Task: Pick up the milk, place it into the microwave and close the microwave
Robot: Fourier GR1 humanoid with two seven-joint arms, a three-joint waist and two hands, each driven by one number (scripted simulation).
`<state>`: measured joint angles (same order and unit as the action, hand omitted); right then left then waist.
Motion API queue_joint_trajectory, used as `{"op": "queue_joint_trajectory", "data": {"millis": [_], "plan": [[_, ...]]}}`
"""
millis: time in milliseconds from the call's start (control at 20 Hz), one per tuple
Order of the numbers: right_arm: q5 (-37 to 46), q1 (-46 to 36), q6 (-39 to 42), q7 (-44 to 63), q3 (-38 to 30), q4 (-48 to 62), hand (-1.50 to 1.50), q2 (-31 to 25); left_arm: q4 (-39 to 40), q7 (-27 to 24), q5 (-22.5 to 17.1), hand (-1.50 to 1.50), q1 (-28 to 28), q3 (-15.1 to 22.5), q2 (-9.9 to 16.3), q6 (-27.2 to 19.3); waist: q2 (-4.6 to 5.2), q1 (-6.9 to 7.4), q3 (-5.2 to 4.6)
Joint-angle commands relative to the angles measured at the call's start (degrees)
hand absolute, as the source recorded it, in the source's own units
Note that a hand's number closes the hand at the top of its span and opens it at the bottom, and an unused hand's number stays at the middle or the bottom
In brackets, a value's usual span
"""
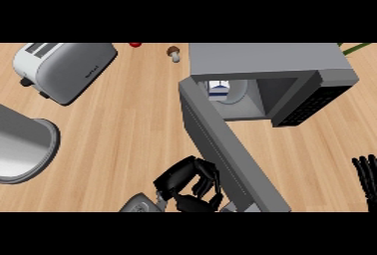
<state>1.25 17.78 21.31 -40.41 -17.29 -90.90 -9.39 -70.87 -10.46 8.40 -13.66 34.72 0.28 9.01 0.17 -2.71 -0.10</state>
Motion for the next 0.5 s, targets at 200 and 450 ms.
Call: {"op": "queue_joint_trajectory", "data": {"millis": [200, 450], "plan": [[-7.0, -0.9, 4.8, 4.8, -0.4, -8.2, -1.50, -1.5, 12.3, -3.7, -12.9, 1.50, -9.0, 17.9, -0.3, -18.5, 0.53, -2.40, -0.13], [-8.0, -3.6, 4.7, 4.9, -3.3, -11.2, -1.50, -5.6, 11.5, -0.5, -17.6, 1.50, -12.6, 21.3, -0.3, -28.5, 0.77, -4.29, -0.23]]}}
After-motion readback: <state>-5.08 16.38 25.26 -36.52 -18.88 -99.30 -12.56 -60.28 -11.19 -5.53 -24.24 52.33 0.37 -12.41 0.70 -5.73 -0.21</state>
